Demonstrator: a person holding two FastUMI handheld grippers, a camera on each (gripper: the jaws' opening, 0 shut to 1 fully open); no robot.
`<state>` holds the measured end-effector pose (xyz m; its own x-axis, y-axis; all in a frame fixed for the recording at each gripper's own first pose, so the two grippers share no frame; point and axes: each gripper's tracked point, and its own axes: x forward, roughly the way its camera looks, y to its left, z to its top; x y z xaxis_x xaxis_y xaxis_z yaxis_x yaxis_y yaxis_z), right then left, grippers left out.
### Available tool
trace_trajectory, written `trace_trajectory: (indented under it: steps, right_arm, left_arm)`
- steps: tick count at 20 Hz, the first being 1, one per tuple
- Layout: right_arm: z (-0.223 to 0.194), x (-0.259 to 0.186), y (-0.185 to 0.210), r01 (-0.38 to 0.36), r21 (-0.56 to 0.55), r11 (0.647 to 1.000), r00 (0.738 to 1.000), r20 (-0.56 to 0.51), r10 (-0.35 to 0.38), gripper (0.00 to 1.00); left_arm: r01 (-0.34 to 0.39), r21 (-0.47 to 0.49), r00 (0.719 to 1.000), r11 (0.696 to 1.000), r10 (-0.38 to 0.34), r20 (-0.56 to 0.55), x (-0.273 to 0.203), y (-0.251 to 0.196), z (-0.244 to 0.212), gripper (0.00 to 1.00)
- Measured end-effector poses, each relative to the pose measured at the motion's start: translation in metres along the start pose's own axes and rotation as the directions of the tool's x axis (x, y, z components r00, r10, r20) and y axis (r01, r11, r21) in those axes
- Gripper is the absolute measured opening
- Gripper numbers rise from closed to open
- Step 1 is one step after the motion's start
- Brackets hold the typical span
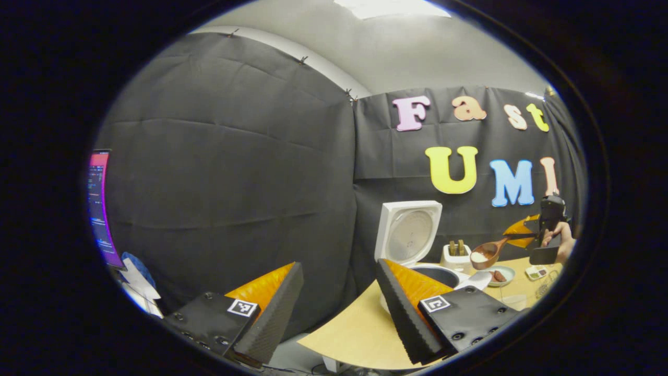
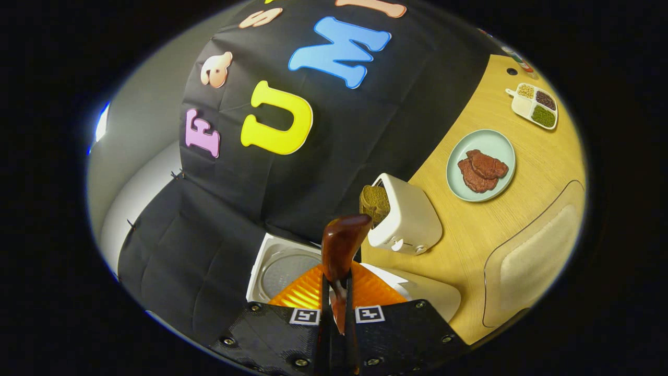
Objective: Close the left gripper, press the button to open the rice cooker; take a wooden spoon from the chopstick holder with the right hand, scoop a spoonful of rice and pour it into the rice cooker, then put the wooden spoon back into the chopstick holder.
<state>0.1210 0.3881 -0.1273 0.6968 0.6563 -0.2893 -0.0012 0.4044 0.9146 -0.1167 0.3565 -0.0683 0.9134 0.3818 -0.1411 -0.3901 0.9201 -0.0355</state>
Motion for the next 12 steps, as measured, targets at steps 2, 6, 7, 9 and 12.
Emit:
trace_trajectory:
  steps: [2, 6, 7, 9, 12]
  right_arm:
    - [-0.013, 0.012, 0.006, 0.006, -0.046, 0.999, 1.0, -0.014, -0.006, 0.11]
    - [-0.042, 0.044, 0.017, 0.006, -0.164, 0.986, 0.998, -0.059, -0.016, 0.1]
    - [-0.048, 0.051, 0.019, 0.009, -0.202, 0.979, 0.997, -0.068, -0.023, 0.1]
    - [-0.058, 0.066, 0.023, 0.013, -0.287, 0.958, 0.996, -0.086, -0.04, 0.1]
    - [-0.077, 0.08, 0.032, 0.004, -0.418, 0.909, 0.992, -0.111, -0.055, 0.1]
  left_arm:
    - [-0.025, -0.001, 1.0, 1.0, 0.025, -0.007, -0.008, 0.012, -0.005, 0.98]
    - [-0.079, -0.009, 0.997, 0.997, 0.079, -0.013, -0.021, 0.035, -0.007, 1.0]
    - [-0.095, -0.01, 0.995, 0.995, 0.094, -0.013, -0.025, 0.04, -0.007, 1.0]
    - [-0.121, -0.015, 0.992, 0.993, 0.121, -0.02, -0.033, 0.052, -0.012, 0.98]
    - [-0.152, -0.023, 0.988, 0.988, 0.151, -0.036, -0.04, 0.063, -0.02, 0.98]
